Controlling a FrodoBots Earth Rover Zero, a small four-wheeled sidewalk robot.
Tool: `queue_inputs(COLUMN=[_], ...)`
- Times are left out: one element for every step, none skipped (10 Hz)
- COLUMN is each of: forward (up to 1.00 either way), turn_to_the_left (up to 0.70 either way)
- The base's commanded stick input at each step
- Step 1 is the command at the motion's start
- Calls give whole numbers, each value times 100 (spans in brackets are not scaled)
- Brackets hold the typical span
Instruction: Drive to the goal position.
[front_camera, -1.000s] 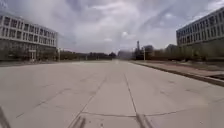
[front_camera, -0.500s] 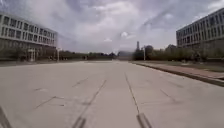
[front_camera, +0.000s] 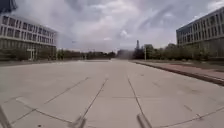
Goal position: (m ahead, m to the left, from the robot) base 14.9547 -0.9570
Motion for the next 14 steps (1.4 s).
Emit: queue_inputs(forward=[100, 100, 100, 100, 100, 100, 100, 100, 100, 100, 100, 100, 100, 100], turn_to_the_left=[0, 0, 0, 0, 0, 0, 0, 0, 0, 0, 0, 0, 0, 0])
